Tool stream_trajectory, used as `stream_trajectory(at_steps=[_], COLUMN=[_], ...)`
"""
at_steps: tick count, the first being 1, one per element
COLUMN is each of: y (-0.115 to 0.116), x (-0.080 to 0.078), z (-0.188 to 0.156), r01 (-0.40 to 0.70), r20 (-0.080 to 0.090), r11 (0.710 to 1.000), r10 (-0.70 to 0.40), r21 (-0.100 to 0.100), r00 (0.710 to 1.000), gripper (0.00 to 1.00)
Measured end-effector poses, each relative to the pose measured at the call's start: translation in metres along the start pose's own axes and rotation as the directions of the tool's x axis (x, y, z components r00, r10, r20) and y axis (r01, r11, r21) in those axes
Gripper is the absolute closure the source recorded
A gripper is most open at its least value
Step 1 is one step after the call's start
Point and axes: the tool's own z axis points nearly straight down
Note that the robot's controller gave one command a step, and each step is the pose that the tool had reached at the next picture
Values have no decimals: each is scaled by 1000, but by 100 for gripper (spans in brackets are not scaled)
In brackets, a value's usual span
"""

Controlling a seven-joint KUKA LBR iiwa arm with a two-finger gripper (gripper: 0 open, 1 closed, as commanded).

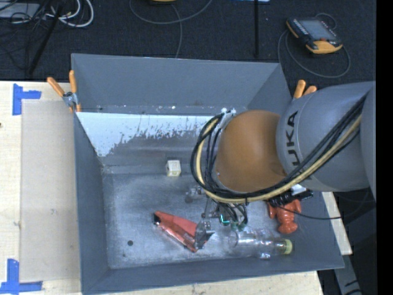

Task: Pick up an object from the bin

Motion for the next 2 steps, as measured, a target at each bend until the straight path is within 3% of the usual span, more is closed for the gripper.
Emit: stream_trajectory(at_steps=[1,2], y=[0,2], x=[0,1], z=[0,37], r01=[-1,-142], r20=[0,8], r11=[1000,990], r10=[1,142], r21=[0,-2], r00=[1000,990], gripper=[0,0])
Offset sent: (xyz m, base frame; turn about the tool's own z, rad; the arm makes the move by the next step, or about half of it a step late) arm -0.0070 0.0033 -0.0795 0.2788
